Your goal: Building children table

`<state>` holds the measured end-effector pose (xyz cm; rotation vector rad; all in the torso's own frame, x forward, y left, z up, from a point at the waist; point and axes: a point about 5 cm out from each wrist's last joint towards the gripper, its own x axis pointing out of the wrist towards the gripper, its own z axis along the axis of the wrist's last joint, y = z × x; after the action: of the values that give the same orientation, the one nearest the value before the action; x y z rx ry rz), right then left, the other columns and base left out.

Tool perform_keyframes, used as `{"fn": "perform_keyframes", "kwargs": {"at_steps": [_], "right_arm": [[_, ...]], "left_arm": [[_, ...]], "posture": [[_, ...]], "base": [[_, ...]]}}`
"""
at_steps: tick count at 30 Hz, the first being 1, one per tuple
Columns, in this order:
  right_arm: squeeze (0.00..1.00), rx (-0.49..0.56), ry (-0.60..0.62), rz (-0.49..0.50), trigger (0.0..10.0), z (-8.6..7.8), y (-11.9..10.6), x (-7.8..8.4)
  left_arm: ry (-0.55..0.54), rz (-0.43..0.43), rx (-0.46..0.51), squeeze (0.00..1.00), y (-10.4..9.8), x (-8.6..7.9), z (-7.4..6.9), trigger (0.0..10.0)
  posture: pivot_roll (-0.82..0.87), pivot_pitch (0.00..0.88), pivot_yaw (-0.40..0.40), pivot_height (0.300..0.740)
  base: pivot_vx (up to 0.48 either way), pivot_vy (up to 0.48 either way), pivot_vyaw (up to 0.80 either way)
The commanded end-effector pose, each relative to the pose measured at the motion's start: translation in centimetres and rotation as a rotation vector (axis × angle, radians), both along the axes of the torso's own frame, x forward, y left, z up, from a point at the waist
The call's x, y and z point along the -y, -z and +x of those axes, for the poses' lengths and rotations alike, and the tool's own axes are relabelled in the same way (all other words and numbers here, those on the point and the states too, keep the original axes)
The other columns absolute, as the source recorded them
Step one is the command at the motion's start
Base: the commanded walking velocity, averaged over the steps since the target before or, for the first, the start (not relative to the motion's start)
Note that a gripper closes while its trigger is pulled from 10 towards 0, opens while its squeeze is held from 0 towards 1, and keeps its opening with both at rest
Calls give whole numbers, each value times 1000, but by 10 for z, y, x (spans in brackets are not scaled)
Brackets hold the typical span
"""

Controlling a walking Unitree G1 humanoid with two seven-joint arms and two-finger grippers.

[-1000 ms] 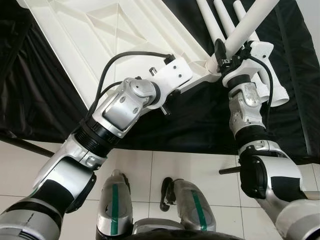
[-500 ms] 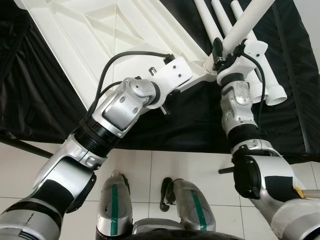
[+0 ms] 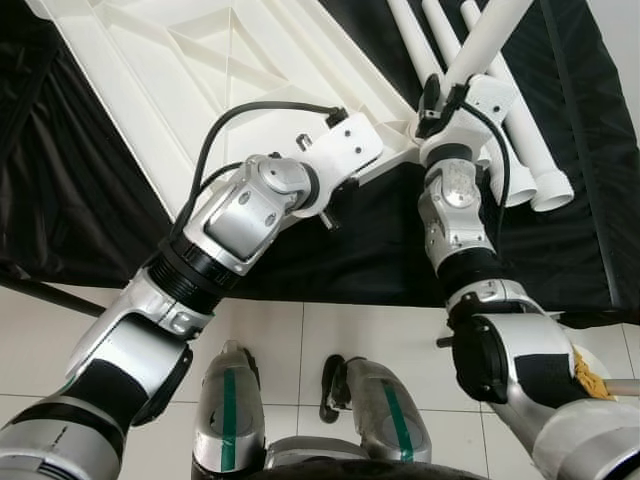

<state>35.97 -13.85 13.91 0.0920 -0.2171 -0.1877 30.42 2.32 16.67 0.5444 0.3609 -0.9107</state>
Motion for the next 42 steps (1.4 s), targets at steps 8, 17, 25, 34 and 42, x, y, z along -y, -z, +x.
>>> {"fn": "perform_keyframes", "kwargs": {"at_steps": [8,17,25,34,42], "right_arm": [[0,-81,-37,-37,10000,-10,24,-3],[0,252,-167,-64,10000,-8,-48,-11],[0,353,-218,-58,10000,-11,-75,-19],[0,269,-225,-65,10000,-7,-59,-14],[0,135,-170,-66,10000,1,-46,3]], "left_arm": [[4,3,9,0,-3,2,0,10000],[9,9,13,0,-3,2,0,10000],[9,12,14,0,-2,3,1,10000],[17,-60,12,1000,-7,4,0,10000],[51,-126,21,1000,-17,5,-3,10000]], "posture": [[105,86,-54,740],[103,80,-55,740],[102,74,-60,740],[107,64,-64,740],[102,57,-59,740]], "base": [[0,0,0],[0,0,0],[0,0,0],[0,0,0],[0,0,0]]}}
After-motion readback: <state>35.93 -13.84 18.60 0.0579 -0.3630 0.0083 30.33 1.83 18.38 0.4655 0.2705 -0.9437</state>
